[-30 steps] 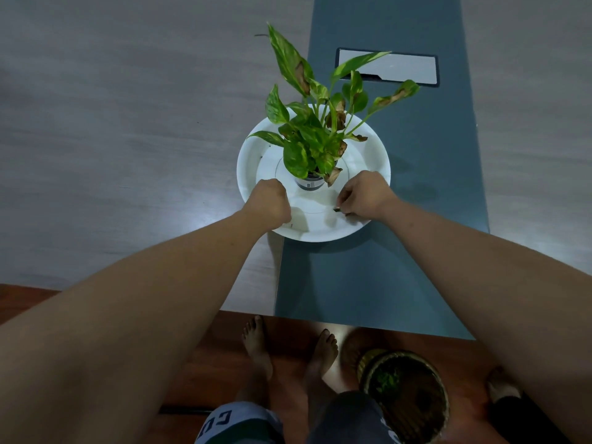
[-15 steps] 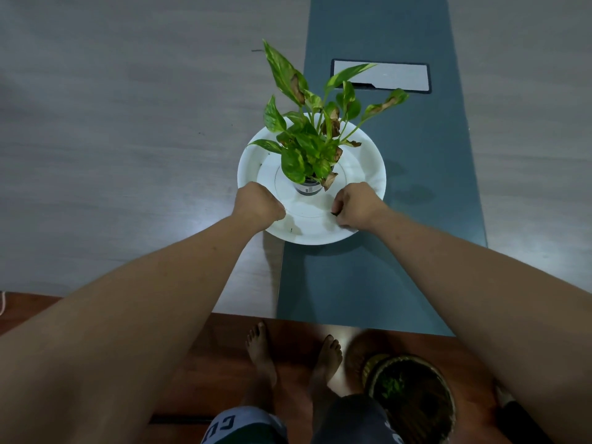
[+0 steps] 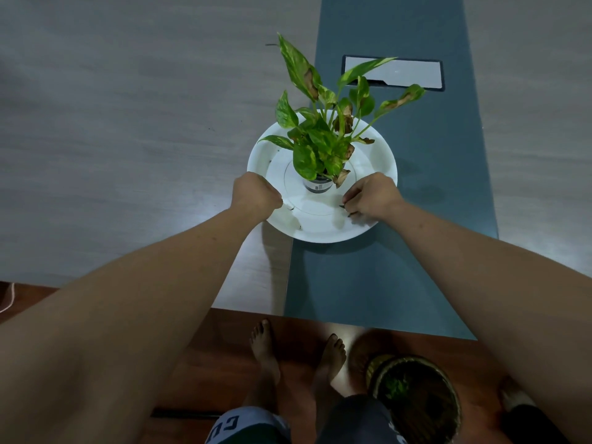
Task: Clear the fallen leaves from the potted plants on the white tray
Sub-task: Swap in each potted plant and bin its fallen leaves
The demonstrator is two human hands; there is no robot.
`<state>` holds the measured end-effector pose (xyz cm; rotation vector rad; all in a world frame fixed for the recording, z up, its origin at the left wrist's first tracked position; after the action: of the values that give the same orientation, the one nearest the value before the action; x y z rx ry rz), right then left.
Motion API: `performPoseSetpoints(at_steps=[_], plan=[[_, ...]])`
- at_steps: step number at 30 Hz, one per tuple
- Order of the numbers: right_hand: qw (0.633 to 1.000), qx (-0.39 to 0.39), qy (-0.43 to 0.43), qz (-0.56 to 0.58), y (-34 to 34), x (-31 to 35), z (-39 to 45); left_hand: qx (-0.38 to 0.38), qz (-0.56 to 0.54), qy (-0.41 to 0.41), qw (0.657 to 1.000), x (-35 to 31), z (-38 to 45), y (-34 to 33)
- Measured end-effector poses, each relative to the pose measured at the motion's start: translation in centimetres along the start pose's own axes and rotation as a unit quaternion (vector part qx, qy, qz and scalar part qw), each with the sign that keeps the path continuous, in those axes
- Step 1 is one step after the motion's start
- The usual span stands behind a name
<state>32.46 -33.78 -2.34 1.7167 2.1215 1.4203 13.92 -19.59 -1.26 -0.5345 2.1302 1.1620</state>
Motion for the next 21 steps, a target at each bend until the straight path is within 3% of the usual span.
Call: performPoseSetpoints(at_steps=[10,15,21], plan=[[0.976,-0.008,-0.042,0.212,1.4,-1.4,-2.3,0.046,-0.064,0.031,0.996,-0.5,-1.8,-2.2],[0.936,-0.057,-0.06,0.341,2.7,-3.6,-5.9,0.091,-0.084,0.027,0.992,-2.8,-4.3,-4.6],[0.868,-0.161,-0.106,0.459,2.8,-9.3,-13.5,0.228,-0.083,-0.033,0.97,-7.2,-9.2,-8.9]])
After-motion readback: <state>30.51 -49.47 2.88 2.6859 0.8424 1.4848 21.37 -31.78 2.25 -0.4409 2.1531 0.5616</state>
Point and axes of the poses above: each hand's wrist, its own z-axis towards the middle knuckle, its own y-axis out of the back of the hand, x = y × z, the point moved 2 cm from there along z, towards the middle knuckle, and after that the axes turned 12 degrees about -z, right-handed, at the moved point
